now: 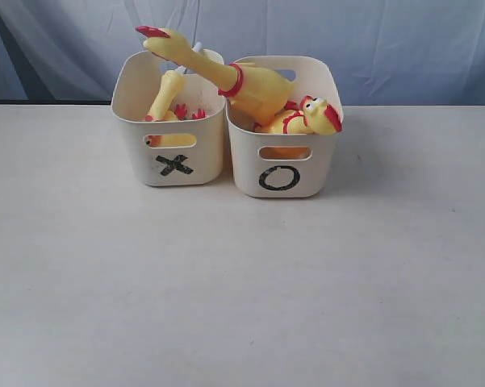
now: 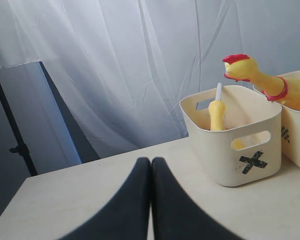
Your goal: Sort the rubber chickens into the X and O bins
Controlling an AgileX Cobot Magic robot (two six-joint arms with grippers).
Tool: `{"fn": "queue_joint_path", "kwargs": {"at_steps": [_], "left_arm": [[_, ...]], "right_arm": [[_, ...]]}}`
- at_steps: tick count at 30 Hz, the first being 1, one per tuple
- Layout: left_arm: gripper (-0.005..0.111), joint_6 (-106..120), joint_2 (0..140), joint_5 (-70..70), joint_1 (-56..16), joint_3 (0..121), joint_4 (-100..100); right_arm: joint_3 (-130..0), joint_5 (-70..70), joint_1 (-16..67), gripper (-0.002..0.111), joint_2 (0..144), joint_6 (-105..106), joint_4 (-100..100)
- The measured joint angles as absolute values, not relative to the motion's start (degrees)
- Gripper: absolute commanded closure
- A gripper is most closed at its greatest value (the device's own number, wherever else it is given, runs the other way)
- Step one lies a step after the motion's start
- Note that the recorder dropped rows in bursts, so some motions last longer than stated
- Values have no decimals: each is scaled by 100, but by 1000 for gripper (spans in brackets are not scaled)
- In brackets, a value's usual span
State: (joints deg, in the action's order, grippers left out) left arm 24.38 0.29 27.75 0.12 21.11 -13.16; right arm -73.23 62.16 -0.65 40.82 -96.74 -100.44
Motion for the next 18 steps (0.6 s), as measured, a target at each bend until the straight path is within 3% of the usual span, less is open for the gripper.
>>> {"fn": "queue_joint_path", "kwargs": {"at_steps": [18], "left_arm": [[107,2438,29,2775,12,2111,-1316]], "right_arm": [[-7344,6253,257,108,1965,-9674,-10022]]}}
